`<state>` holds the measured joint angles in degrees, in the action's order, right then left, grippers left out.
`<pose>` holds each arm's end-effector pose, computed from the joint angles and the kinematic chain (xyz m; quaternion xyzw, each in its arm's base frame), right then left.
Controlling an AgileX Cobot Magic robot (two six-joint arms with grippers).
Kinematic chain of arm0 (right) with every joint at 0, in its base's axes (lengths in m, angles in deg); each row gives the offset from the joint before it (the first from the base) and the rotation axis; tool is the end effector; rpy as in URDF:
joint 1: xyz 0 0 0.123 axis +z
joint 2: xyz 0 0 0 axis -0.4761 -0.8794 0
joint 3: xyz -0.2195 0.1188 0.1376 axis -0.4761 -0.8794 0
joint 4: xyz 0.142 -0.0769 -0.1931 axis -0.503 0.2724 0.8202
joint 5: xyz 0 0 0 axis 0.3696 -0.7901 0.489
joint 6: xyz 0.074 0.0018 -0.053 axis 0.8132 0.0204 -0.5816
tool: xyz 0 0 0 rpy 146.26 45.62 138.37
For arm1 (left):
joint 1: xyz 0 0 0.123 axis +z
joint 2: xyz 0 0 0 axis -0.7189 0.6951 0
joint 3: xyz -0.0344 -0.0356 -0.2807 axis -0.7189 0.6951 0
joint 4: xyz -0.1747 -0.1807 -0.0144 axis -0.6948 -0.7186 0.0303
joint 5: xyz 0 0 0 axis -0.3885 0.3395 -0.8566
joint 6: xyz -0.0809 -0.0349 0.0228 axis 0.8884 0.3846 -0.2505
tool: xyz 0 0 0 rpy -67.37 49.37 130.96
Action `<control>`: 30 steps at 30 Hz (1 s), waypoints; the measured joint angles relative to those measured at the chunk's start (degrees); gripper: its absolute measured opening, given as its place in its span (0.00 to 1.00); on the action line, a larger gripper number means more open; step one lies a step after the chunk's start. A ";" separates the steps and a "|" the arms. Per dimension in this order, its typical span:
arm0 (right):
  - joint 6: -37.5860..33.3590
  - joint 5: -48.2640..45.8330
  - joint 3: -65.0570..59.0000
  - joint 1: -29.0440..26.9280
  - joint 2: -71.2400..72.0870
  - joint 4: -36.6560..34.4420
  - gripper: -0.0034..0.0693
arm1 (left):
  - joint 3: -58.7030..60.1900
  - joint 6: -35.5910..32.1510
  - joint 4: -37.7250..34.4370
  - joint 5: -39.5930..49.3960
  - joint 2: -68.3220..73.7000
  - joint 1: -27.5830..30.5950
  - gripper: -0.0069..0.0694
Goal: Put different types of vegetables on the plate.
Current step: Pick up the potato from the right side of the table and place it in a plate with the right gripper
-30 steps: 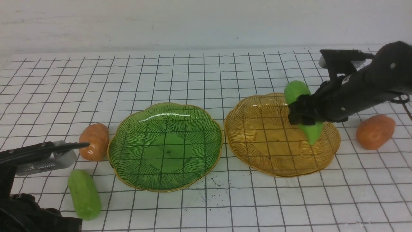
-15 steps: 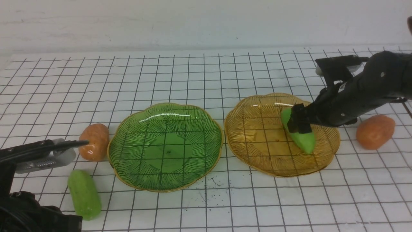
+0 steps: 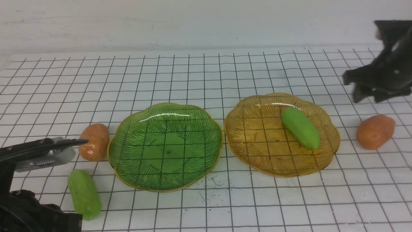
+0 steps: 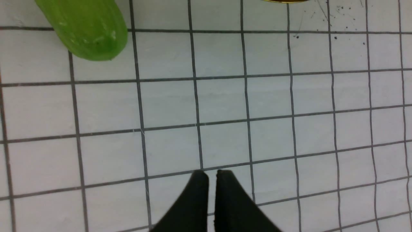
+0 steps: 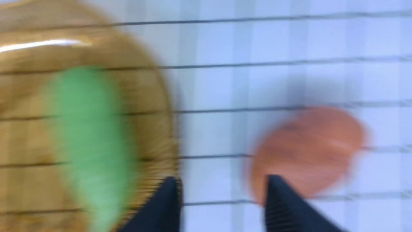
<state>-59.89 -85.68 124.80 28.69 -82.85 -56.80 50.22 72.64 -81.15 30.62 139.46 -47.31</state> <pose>0.3849 -0.0009 0.2663 0.0393 0.9847 -0.0070 0.1695 0.1402 -0.0319 0.2617 -0.0056 0.9656 -0.1684 0.1978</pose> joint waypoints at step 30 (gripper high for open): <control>44.32 6.32 0.51 -4.36 -14.38 8.97 1.00 | 0.00 -0.06 -0.02 -3.24 0.00 0.00 0.11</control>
<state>-15.58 -79.36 125.32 24.33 -97.23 -47.84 50.22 72.58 -81.17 27.38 139.46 -47.31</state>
